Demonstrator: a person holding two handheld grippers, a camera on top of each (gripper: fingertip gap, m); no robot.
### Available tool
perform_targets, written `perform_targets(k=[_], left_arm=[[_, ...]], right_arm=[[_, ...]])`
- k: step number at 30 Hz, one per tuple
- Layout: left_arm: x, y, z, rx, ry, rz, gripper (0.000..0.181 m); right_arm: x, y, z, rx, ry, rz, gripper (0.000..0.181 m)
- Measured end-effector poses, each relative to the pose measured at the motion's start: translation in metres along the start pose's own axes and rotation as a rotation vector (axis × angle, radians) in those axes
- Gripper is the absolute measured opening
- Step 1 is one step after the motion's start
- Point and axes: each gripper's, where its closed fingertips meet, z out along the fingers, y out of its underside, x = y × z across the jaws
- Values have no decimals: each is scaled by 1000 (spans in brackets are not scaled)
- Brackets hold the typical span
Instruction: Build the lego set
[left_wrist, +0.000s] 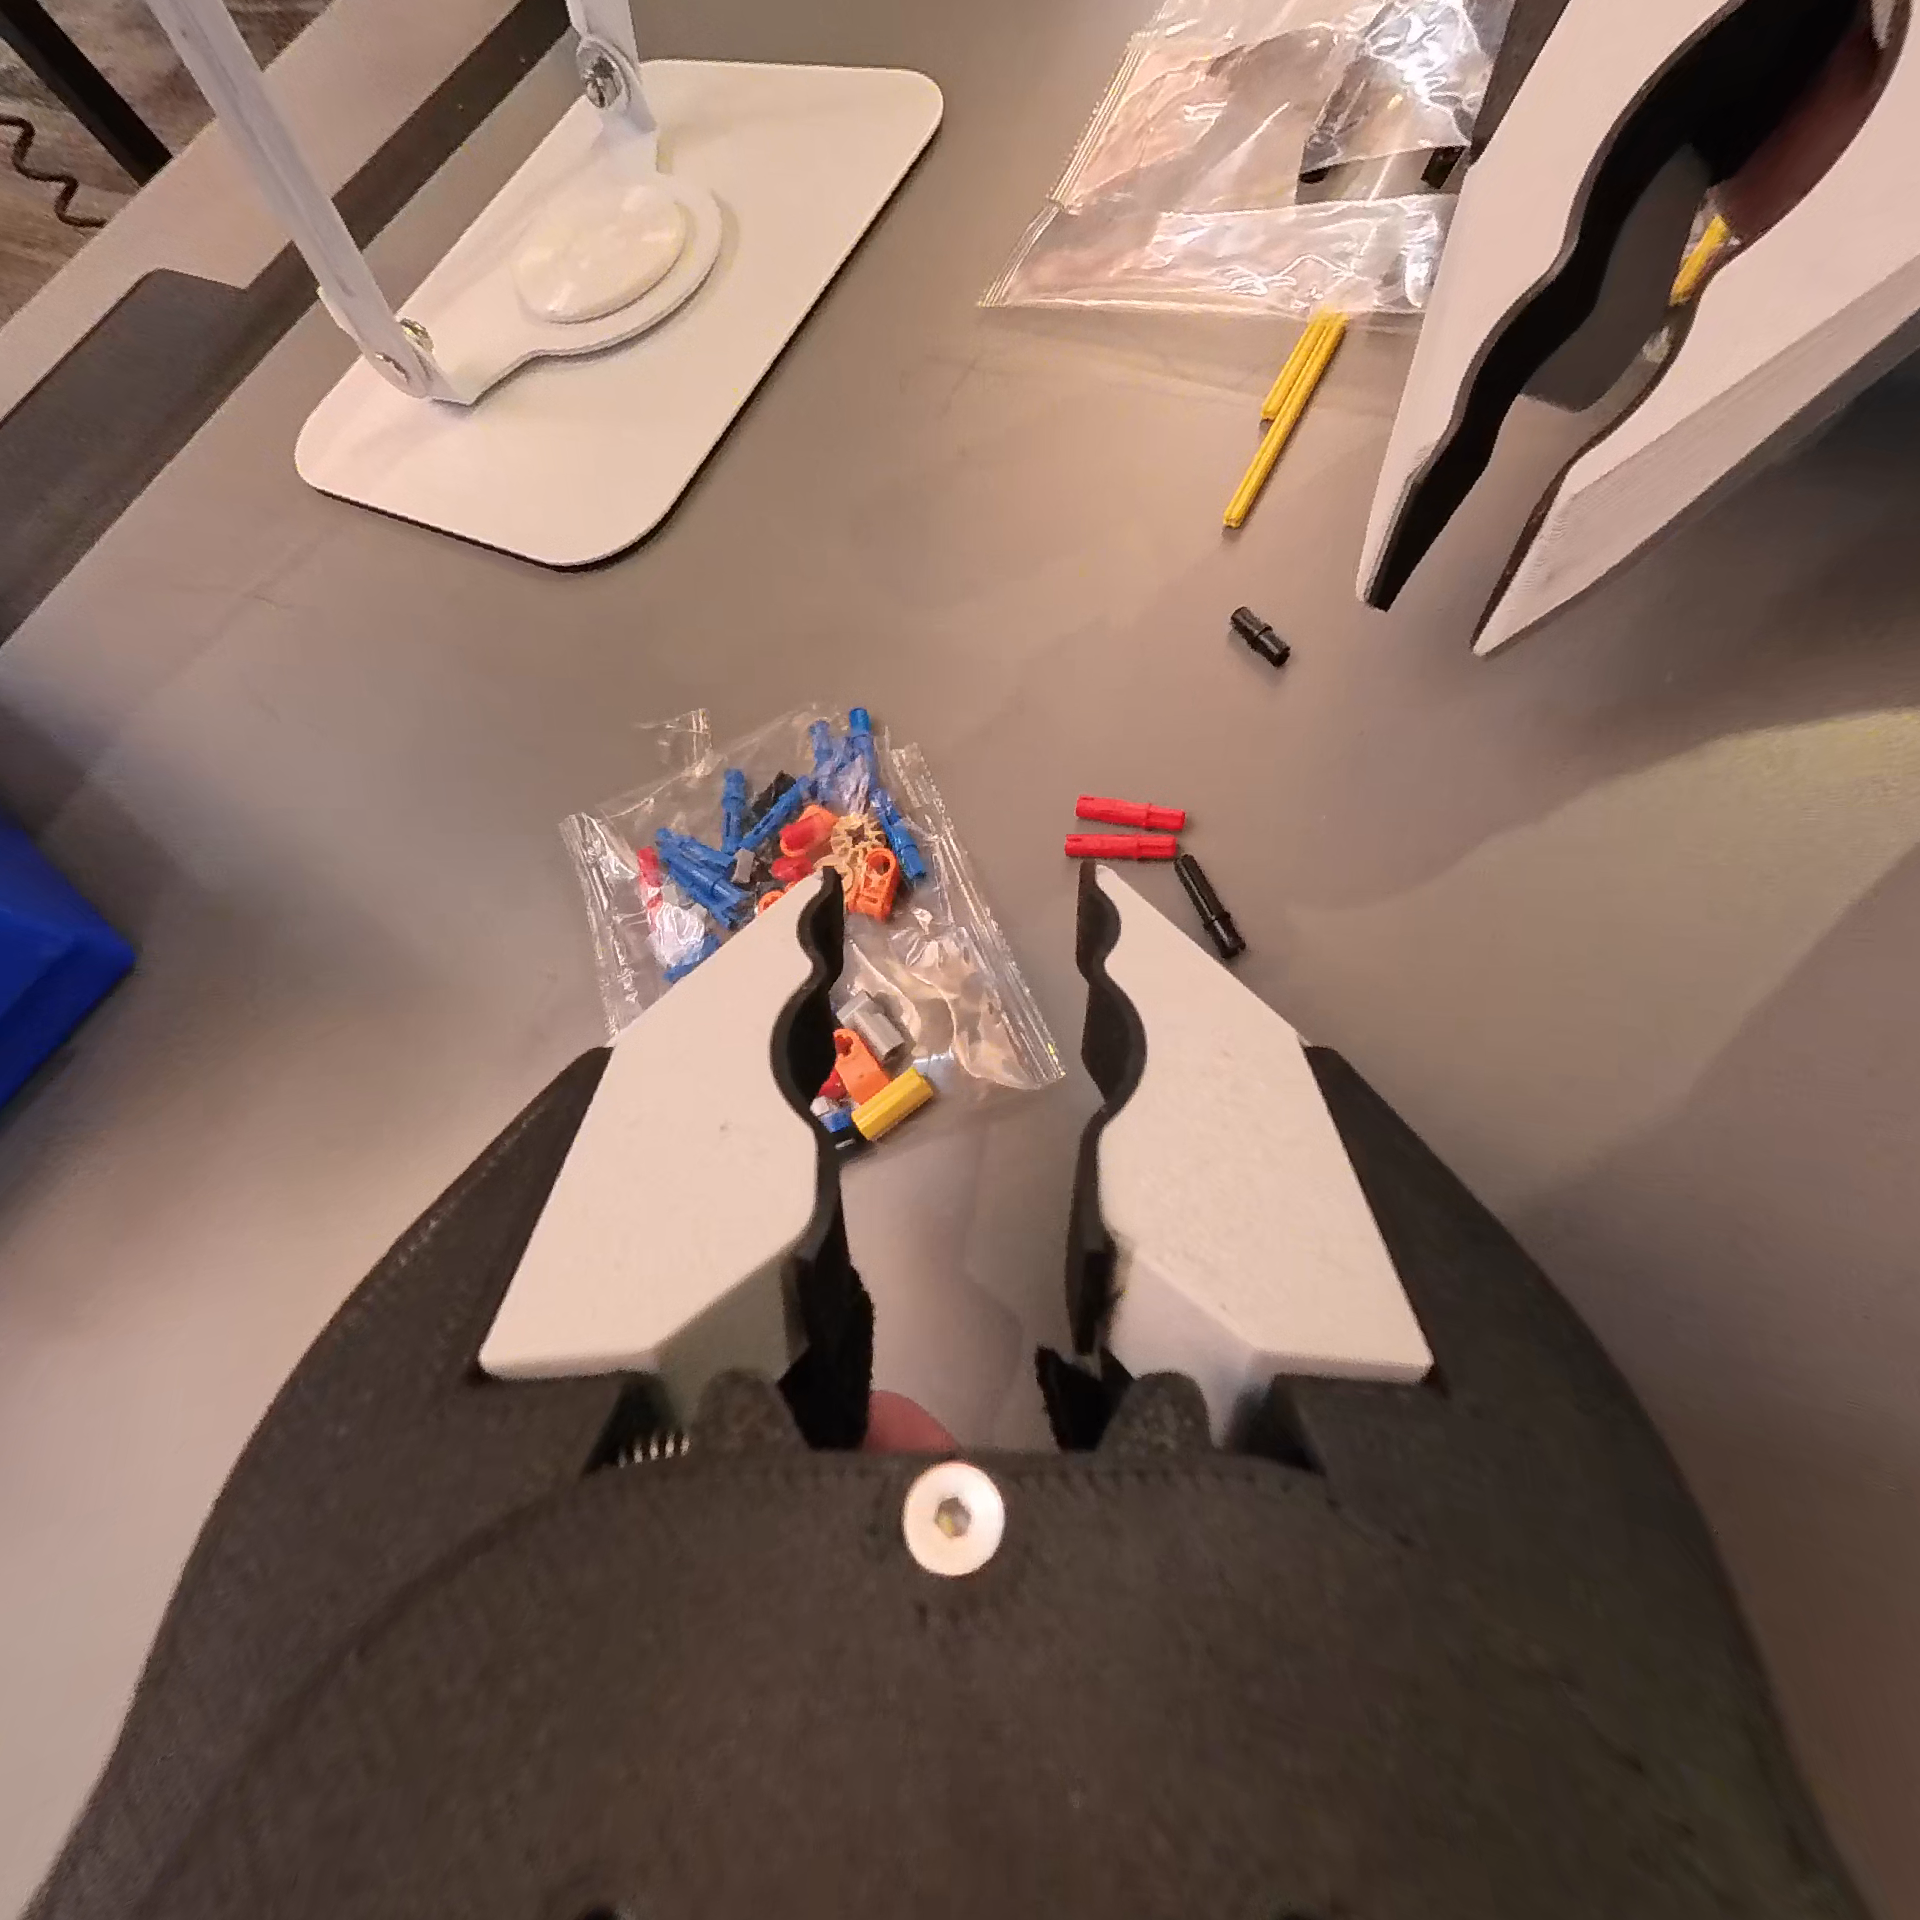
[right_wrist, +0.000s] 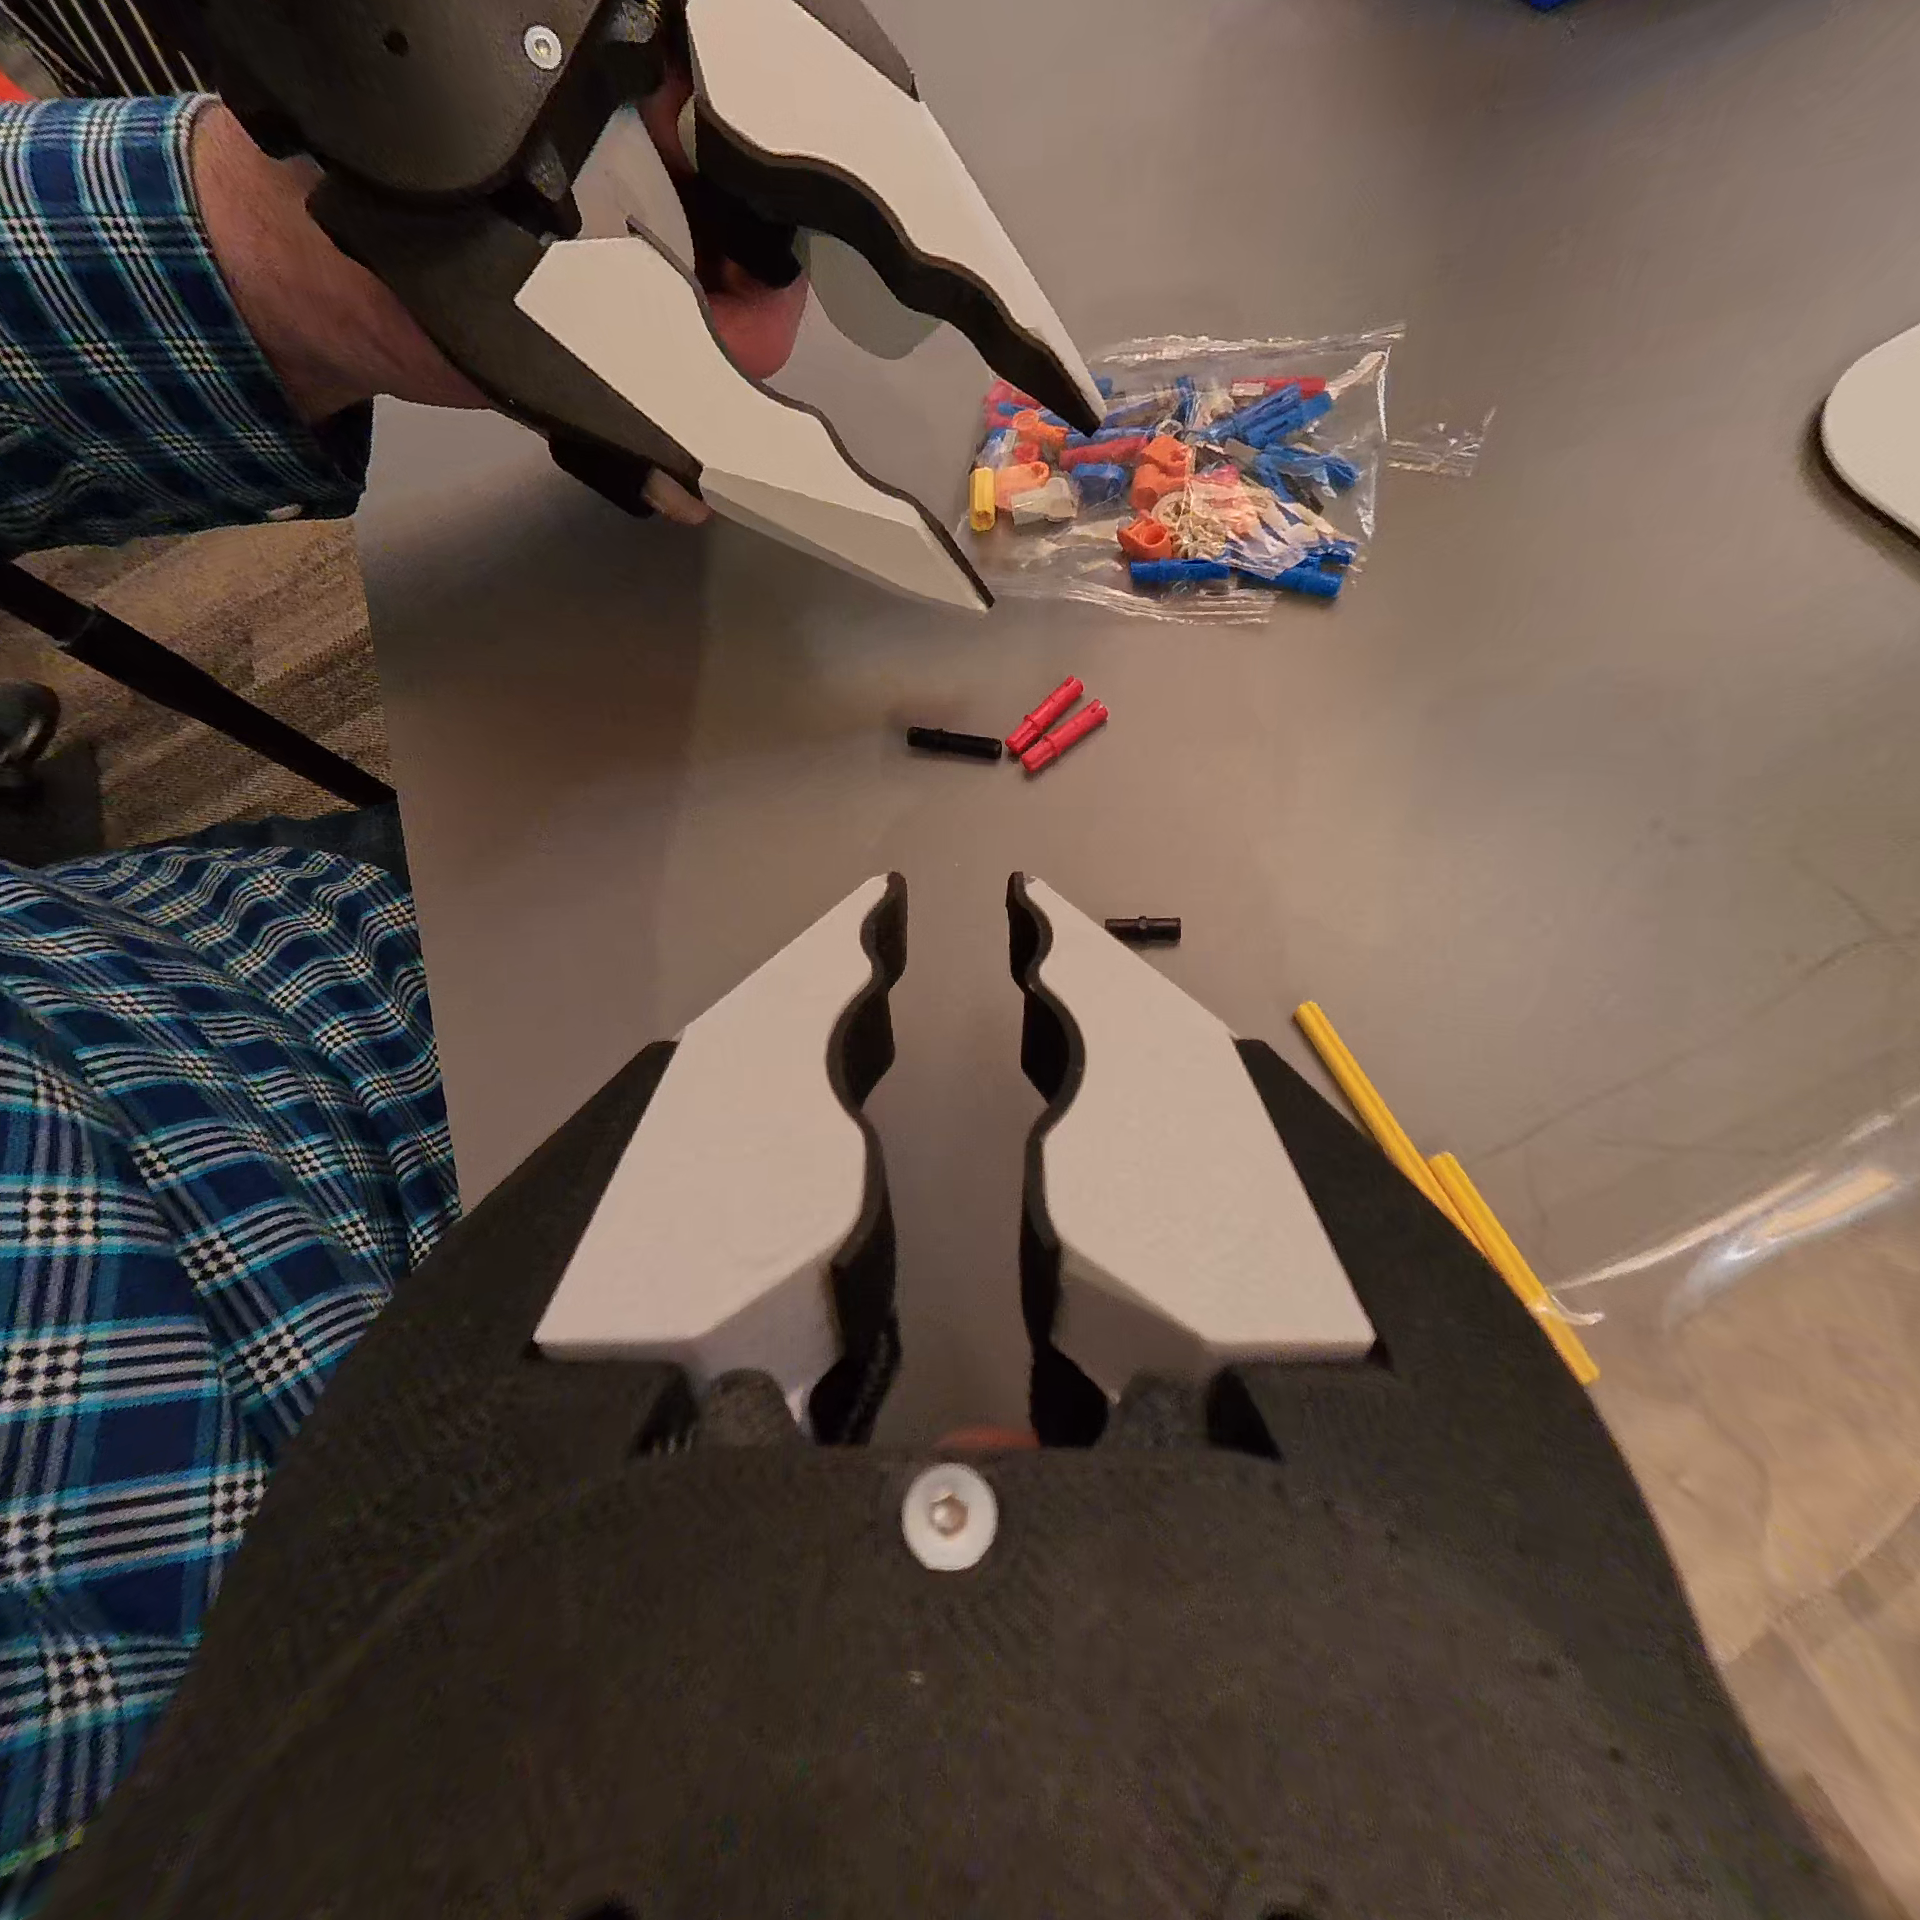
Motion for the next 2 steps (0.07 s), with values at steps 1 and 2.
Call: perform_targets(k=[1,2], left_arm=[[0,0,0,0,1,-1,42],[0,0,-1,0,1,0,42]], right_arm=[[0,0,0,0,0,0,16],[0,0,0,0,1,0,17]])
